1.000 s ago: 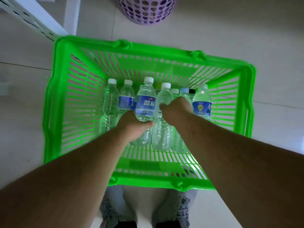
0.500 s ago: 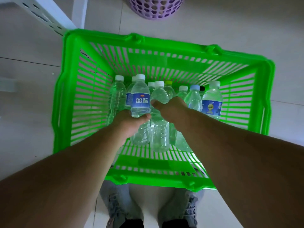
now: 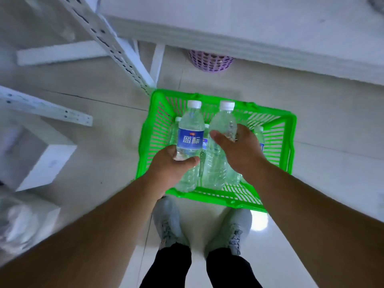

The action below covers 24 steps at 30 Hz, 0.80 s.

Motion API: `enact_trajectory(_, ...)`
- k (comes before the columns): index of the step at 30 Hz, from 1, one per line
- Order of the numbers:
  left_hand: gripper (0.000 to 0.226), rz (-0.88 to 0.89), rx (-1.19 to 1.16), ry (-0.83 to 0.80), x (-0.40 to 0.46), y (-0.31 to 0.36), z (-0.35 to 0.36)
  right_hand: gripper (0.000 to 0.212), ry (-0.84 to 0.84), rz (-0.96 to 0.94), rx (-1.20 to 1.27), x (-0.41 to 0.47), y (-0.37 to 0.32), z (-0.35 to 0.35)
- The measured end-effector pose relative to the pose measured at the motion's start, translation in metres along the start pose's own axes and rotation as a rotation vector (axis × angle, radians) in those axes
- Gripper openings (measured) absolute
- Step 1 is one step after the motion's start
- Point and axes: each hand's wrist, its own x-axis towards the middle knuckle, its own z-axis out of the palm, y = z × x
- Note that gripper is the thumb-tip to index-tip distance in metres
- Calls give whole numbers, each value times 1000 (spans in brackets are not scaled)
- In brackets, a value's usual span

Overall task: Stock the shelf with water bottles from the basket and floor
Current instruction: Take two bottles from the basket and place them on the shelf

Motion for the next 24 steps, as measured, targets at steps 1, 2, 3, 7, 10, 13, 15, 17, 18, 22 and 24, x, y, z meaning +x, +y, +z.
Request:
enact_trajectory(1, 33, 21, -26, 9, -23, 15, -12, 33, 7, -40, -11, -19, -20, -16)
enact_trajectory(2, 33, 40, -40, 23, -45, 31, -25, 35, 17, -82, -15, -39, -41, -32)
enact_trajectory(3, 30, 61, -51, 35, -70, 48, -37, 37, 31, -119, -22, -58, -62, -48)
enact_trajectory(7, 27, 163, -90, 51, -167, 110, -85, 36, 88, -197, 24, -140, -143, -107)
enact_trajectory(10, 30, 223, -99, 69, -230, 144, -119, 34, 133, -279, 46, -207, -194, -144)
enact_trajectory(13, 28, 288, -139, 72, -296, 173, -154, 30, 153, -341, 102, -274, -237, -174)
enact_trajectory(15, 26, 341, -172, 68, -340, 188, -177, 26, 177, -387, 136, -321, -264, -191)
enact_trajectory(17, 25, 393, -201, 64, -384, 198, -197, 23, 206, -434, 163, -367, -287, -205)
enact_trajectory(18, 25, 422, -201, 65, -404, 202, -205, 22, 221, -449, 182, -389, -297, -211)
enact_trajectory(22, 26, 517, -190, 80, -473, 212, -235, 23, 276, -504, 237, -467, -330, -230)
enact_trajectory(24, 26, 562, -188, 74, -502, 218, -245, 22, 296, -531, 243, -497, -342, -238)
